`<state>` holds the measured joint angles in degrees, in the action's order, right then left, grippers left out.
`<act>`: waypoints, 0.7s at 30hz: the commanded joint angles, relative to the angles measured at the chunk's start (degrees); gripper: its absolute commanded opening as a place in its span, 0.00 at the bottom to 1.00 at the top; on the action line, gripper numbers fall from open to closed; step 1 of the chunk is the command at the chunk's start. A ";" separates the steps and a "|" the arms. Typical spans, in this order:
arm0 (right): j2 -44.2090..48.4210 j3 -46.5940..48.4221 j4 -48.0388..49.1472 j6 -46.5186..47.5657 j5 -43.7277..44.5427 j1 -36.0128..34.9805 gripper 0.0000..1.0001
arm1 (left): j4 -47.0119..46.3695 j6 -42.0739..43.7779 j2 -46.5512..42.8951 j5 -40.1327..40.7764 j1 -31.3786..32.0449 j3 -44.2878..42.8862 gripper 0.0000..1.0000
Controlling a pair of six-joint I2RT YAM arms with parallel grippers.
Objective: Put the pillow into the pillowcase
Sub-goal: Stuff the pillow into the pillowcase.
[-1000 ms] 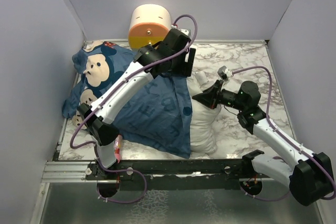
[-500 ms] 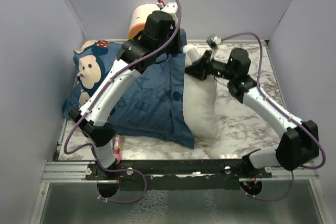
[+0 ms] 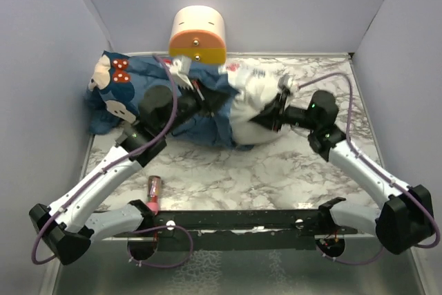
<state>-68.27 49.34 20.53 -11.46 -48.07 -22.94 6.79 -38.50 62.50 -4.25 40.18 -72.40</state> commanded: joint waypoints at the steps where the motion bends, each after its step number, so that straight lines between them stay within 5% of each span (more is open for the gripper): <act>1: 9.46 -14.39 -19.29 1.80 -6.02 -0.44 0.22 | -18.67 -18.43 -3.45 -10.64 3.79 21.39 0.00; 5: 23.95 -14.49 -28.56 -0.88 -6.07 -0.44 0.44 | -13.76 -18.80 -9.36 -5.25 8.49 26.97 0.00; 8: 27.23 -2.44 -34.46 -0.50 -5.87 -0.44 0.59 | -6.87 -16.34 -13.03 -4.41 8.48 25.53 0.00; 14: 10.68 20.68 -51.08 12.45 3.48 -0.44 0.86 | -3.32 -14.75 -15.92 -9.12 8.48 26.05 0.00; 21: -3.02 22.58 -49.29 17.95 2.28 -0.67 0.88 | -3.55 -16.87 -19.32 -12.09 8.51 28.53 0.00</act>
<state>-63.57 73.65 -23.11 1.91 -46.00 -23.53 5.41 -53.52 46.78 -12.51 48.51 -44.64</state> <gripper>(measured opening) 0.896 0.011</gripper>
